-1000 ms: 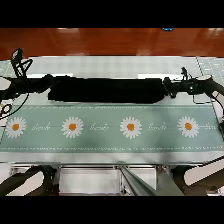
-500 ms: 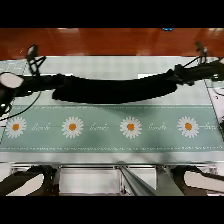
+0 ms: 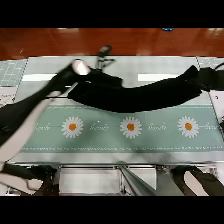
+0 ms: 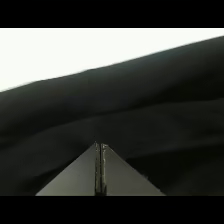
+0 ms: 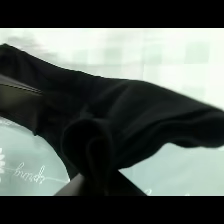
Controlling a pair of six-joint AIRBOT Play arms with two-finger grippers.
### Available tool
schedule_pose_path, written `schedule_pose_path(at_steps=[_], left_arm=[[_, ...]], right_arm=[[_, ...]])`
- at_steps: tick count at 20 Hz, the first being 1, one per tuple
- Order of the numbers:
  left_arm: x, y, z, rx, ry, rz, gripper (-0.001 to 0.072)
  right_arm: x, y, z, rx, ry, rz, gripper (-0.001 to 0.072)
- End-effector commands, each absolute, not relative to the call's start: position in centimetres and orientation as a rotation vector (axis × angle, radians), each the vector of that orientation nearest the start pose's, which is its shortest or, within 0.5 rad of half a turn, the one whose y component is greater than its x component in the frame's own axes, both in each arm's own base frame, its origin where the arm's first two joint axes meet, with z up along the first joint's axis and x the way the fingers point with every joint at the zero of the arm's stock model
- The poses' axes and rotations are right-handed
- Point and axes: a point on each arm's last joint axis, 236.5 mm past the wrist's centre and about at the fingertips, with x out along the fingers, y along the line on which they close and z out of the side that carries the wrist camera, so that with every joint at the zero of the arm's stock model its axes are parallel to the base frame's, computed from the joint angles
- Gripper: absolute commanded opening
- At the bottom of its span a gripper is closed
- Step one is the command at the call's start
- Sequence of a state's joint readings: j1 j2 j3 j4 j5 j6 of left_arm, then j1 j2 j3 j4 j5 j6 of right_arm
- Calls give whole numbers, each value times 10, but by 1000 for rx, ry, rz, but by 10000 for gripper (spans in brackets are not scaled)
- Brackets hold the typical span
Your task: Fold the shirts.
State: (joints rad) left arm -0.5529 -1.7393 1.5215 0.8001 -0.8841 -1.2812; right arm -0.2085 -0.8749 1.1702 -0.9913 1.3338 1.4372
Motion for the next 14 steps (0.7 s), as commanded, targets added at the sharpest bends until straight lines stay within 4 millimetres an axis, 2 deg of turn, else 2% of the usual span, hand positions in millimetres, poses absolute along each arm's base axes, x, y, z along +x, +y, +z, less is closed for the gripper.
schedule_pose_path(at_steps=[1,3,5,6,8,9,11,14], left_arm=[[332,-470,-34,-136,1329,-1068,16],[310,-495,-51,-118,1384,-1096,16],[289,-508,-60,-79,1423,-1137,16],[285,-510,-59,-72,1425,-1147,17],[297,-503,-48,-83,1411,-1144,16],[310,-491,-40,-97,1411,-1132,16],[341,-450,-19,-129,1405,-1095,16],[377,-367,16,-207,1346,-986,16]], right_arm=[[301,66,190,391,896,316,24],[299,68,190,394,903,323,24],[299,67,190,394,902,322,24],[299,67,191,395,901,321,24],[301,67,191,405,896,315,24],[303,69,193,420,892,322,24],[312,85,200,459,861,377,24],[339,131,197,498,847,492,24]])
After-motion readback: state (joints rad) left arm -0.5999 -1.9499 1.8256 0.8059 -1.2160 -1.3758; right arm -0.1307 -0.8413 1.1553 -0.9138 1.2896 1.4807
